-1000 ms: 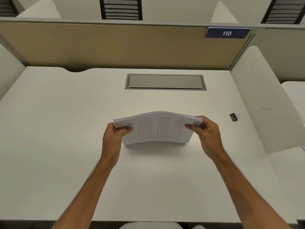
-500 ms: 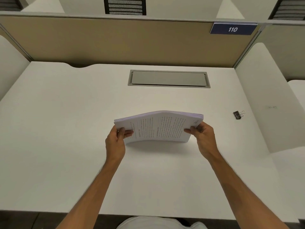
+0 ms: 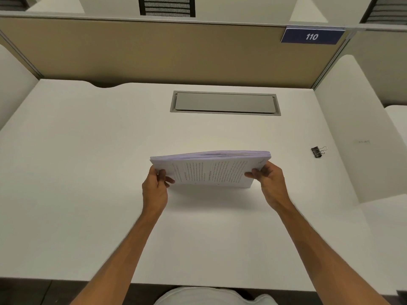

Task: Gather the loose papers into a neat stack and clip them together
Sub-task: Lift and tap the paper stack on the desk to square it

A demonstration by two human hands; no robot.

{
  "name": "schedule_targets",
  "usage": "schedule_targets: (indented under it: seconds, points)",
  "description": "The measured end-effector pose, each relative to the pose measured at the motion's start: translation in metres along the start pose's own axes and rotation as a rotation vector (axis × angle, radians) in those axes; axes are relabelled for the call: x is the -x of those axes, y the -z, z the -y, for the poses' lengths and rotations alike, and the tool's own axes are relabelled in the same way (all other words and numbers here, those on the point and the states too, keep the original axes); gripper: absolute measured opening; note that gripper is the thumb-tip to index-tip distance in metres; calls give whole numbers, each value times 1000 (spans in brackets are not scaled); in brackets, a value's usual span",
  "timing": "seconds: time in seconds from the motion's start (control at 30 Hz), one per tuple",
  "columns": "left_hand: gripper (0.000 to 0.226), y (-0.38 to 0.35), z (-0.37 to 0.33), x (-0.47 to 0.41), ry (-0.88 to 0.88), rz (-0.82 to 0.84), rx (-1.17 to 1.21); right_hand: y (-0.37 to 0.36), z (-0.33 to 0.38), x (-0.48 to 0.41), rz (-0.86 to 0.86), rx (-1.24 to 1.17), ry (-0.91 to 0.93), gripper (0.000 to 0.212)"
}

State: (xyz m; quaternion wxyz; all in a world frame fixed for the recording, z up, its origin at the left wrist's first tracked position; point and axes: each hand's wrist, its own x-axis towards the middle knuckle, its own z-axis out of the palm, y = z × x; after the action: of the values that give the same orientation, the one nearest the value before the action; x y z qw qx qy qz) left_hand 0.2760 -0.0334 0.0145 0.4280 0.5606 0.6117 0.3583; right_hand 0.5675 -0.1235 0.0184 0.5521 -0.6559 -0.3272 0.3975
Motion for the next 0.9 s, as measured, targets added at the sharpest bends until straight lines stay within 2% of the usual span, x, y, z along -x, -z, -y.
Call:
schedule_targets:
  seconds: [0.17, 0.5, 0.67, 0.77, 0.9]
  points:
    - [22, 2, 1, -3, -80, -29, 50, 1, 1, -2, -54, 54, 31, 34]
    - [21, 5, 16, -3, -60, 40, 8, 1, -6, -5, -37, 74, 5, 33]
    - [23, 13, 9, -12, -76, 55, -93, 13, -1, -8, -6, 265, 35, 30]
    - [20, 27, -8, -31, -96, 168, -217, 29, 7, -12, 99, 301, 37, 31]
    - [19, 44, -36, -55, -41, 383, -253, 45, 17, -9, 238, 150, -35, 34]
